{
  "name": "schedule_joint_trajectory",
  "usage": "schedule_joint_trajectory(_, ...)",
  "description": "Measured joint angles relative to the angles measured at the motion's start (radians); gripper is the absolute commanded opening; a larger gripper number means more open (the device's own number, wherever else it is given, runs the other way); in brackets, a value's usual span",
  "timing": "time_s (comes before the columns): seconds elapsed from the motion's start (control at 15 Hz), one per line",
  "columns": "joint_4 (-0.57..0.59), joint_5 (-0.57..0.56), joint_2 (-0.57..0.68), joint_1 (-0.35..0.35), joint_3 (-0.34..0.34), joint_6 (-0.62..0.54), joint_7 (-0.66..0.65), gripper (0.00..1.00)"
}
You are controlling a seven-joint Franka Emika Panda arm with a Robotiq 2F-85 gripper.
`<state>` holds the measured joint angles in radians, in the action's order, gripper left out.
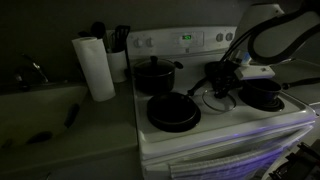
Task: Remove the lid from the small pot and put it on the stove
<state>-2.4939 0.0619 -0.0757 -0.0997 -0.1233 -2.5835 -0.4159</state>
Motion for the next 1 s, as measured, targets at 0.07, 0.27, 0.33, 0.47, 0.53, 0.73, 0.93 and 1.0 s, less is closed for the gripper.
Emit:
schedule_joint_trajectory(0.07,-0.003,0.003,0.007,0.000,0.000,-0.007,0.000,0.15)
schedule_joint_trajectory(0.27,-0.006,0.019,0.013,0.000,0.000,-0.004,0.008,0.15)
schedule_joint_trajectory(0.33,-0.007,0.028,0.014,0.000,0.000,-0.003,0.011,0.15)
schedule_joint_trajectory(0.47,-0.007,0.037,0.015,0.000,0.000,-0.002,0.011,0.15)
schedule_joint_trajectory(0.53,-0.007,0.050,0.015,0.000,0.000,0.003,0.018,0.15)
schedule_joint_trajectory(0.73,0.004,0.086,0.015,0.000,0.001,0.061,0.047,0.15)
schedule_joint_trajectory(0.93,0.020,0.084,0.015,0.000,0.001,0.145,0.046,0.15)
schedule_joint_trajectory(1.0,0.024,0.075,0.015,0.000,0.001,0.165,0.035,0.15)
